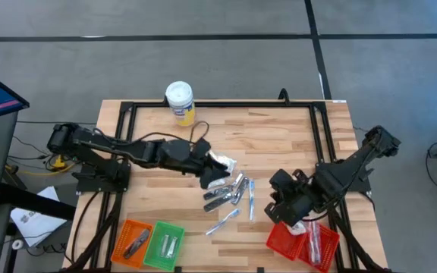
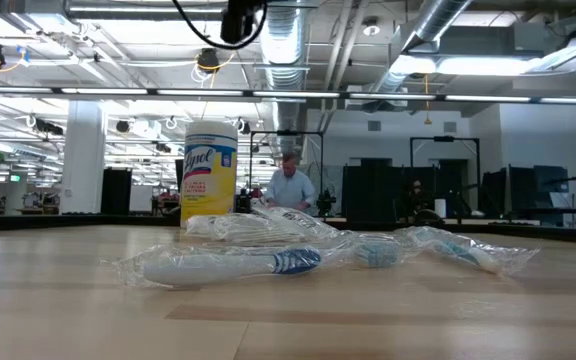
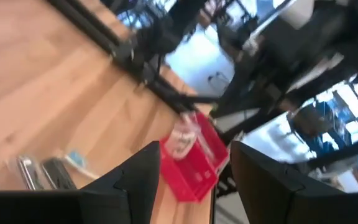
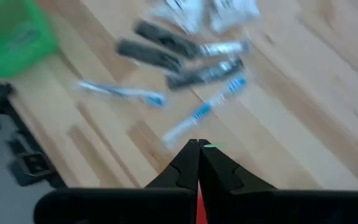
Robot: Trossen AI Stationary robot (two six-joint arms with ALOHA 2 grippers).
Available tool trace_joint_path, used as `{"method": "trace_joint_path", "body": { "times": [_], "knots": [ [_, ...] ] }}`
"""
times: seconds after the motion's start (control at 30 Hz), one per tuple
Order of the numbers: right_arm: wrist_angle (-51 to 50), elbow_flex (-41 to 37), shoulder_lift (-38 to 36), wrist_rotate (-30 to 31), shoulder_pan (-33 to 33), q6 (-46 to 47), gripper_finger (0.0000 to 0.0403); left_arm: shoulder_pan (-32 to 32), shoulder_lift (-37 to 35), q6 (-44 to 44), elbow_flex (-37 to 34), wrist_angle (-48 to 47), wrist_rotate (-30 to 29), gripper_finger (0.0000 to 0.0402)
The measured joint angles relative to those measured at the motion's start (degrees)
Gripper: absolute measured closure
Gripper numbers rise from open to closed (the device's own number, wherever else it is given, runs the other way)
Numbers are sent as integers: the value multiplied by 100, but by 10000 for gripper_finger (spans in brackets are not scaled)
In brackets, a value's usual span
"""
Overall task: Pick & Place Travel size toiletries
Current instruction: Put the cotton pods into the left red basket
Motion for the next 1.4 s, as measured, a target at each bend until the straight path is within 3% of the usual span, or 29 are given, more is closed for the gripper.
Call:
{"method": "trace_joint_path", "body": {
  "times": [0.43,0.8,0.97,1.17,1.3,1.4],
  "knots": [
    [693,2,-1025,744,-185,-1228,403,-139,689,-325,0,-174,-2,220],
    [1064,-73,-1584,550,97,-2774,403,238,695,-1031,0,-1932,-195,292],
    [2517,-1303,-2314,273,289,-3089,403,513,695,-1249,0,-2143,-199,306],
    [4890,-3016,-3415,95,194,-2798,403,858,695,-1391,0,-2280,-271,299],
    [6030,-3391,-3833,-23,125,-3258,403,1171,695,-1527,0,-2825,-233,290],
    [6452,-3416,-3936,148,1,-3466,403,1481,801,-1631,-3,-2819,179,275]
  ]
}}
